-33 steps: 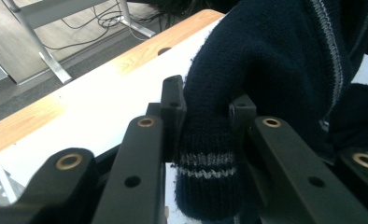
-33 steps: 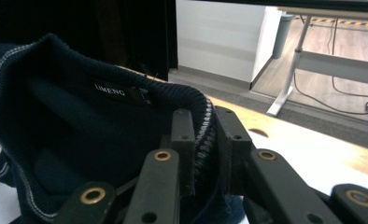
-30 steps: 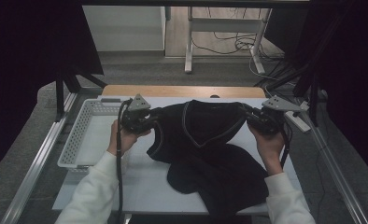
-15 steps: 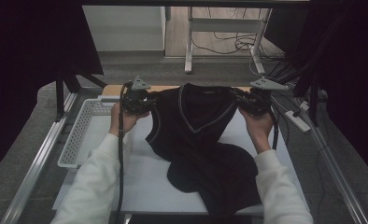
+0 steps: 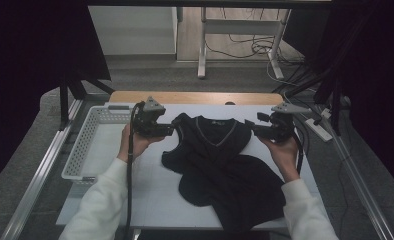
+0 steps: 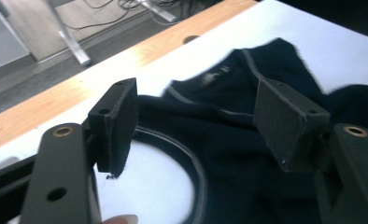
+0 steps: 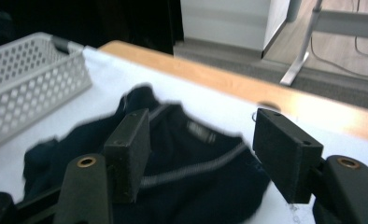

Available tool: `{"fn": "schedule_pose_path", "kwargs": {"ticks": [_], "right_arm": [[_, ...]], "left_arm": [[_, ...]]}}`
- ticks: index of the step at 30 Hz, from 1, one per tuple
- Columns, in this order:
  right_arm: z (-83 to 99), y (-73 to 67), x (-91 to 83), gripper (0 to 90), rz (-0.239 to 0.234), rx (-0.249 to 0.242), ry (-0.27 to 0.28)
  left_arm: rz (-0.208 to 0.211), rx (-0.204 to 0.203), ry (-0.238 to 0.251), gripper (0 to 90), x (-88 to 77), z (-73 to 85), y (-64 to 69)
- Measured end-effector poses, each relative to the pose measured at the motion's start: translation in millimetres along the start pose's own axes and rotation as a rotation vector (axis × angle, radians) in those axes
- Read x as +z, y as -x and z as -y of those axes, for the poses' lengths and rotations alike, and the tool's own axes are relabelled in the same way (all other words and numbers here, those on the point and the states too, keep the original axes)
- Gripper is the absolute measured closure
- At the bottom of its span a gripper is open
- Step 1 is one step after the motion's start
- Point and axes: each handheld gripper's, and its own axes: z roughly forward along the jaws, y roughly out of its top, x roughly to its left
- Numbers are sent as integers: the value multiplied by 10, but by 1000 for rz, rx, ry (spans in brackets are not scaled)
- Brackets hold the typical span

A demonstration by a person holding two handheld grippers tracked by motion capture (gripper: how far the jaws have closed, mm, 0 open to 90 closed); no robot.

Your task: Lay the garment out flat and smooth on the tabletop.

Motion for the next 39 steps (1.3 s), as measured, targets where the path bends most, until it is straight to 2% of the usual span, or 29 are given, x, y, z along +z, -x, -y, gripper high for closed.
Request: {"fn": "schedule_pose_path", "kwargs": {"ticks": [5, 9, 13, 22, 29, 35, 39], "right_arm": [[259, -126, -171, 365, -24, -19, -27], [396, -240, -227, 366, -54, -39, -48], [485, -337, -219, 369, -88, -50, -66], [664, -572, -280, 383, -150, -92, -86], [809, -889, -388, 396, -222, -136, -127], [974, -1236, -417, 421, -299, -194, -193], [1106, -1472, -350, 425, -355, -235, -260]], "left_arm": [[26, 17, 3, 310, -76, 167, 167], [44, 7, 11, 307, -86, 295, 231], [58, -3, 15, 304, -68, 370, 264], [62, -32, 9, 296, -23, 498, 305], [64, -30, -5, 295, -42, 592, 366], [73, -14, -18, 292, -13, 604, 404], [73, -16, -25, 289, 6, 614, 407]]}}
